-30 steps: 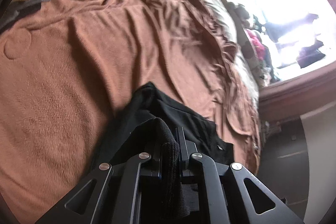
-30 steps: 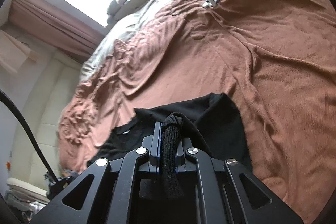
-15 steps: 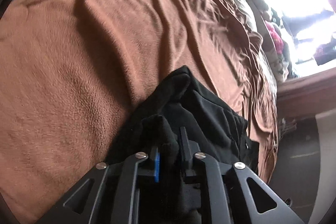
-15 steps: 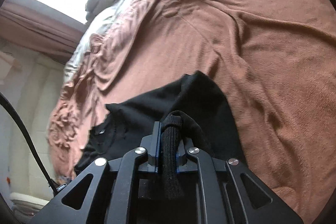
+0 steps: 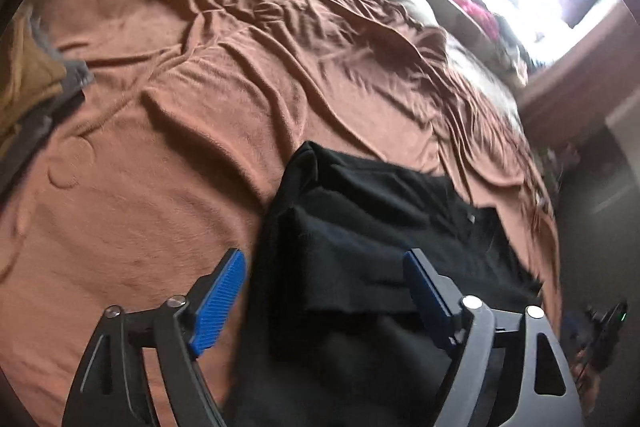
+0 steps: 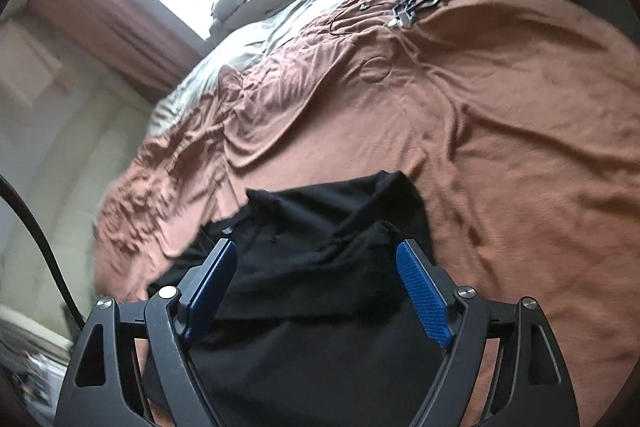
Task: Fold small clothes
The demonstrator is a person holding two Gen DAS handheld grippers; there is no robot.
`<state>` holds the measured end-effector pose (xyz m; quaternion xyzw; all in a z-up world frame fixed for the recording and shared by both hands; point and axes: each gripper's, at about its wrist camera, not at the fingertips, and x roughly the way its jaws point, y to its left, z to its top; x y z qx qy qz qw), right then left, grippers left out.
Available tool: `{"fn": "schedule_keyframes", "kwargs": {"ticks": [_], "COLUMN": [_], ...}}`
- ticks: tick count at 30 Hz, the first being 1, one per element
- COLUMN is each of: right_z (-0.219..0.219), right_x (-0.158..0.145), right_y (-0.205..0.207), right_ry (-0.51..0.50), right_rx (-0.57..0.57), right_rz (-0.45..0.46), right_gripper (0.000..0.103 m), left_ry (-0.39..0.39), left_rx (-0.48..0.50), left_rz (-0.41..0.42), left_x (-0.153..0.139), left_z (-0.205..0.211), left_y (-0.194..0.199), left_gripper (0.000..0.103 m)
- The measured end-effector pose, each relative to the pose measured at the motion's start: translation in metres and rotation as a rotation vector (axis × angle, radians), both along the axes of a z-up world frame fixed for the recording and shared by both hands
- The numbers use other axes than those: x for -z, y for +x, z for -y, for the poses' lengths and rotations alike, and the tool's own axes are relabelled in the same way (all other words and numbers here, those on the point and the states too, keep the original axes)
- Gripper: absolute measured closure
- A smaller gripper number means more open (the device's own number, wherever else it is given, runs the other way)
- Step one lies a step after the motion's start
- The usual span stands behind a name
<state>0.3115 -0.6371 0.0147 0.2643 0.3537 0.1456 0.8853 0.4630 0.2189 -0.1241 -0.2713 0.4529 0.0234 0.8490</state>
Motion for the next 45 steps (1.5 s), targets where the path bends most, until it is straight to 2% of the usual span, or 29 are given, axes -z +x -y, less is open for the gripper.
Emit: {"fn": "schedule_keyframes", "kwargs": {"ticks": [2,10,17,21,24,29,31,39,45], "right_z": [-0.002,-0.035,-0.060,-0.072,-0.081,-0.094,-0.097,-0.117,-0.131], "right_x": [-0.002,-0.001,0.011,0.017,0.023,0.044,0.049,0.049,0.045], "right_y": [-0.008,-0.017,-0.010,-0.002,0.005,0.023,0.031,0.060,0.082], "right_ry": [-0.047,-0.266,-0.400,-0.496,-0.554,-0.669,-0.686,-0.828,-0.888], "right_rx": [-0.011,-0.102,-0.153,-0.152,-0.163,-0.165,-0.156,-0.085,-0.046], "right_rz": [-0.011,-0.065,-0.101,-0.117,-0.126,-0.167,-0.170,-0.099,-0.050], "right_gripper": [0.022,0.022,0.022,0.022,0.022,0.022,0.022,0.022,0.022], "left_ry": [0.037,0.200,0.355,0.456,0.487,0.536,0.551,0.655,0.718], "left_rx": [0.040,0.205,0.350,0.345,0.339,0.296,0.290,0.236,0.256], "left_rz": [-0.010,-0.063,-0.146,-0.231,-0.251,-0.235,-0.230,-0.207,-0.197], "left_x": [-0.001,0.007,0.034,0.057,0.068,0.072,0.072,0.062,0.057], "left_z": [0.002,0.030,0.057,0.055,0.049,0.042,0.042,0.047,0.053], "left_y": [-0.004,-0.011,-0.001,0.010,0.017,0.032,0.039,0.076,0.110], "left_gripper": [0.011,0.008,0.007,0.007,0.007,0.006,0.006,0.006,0.007]}}
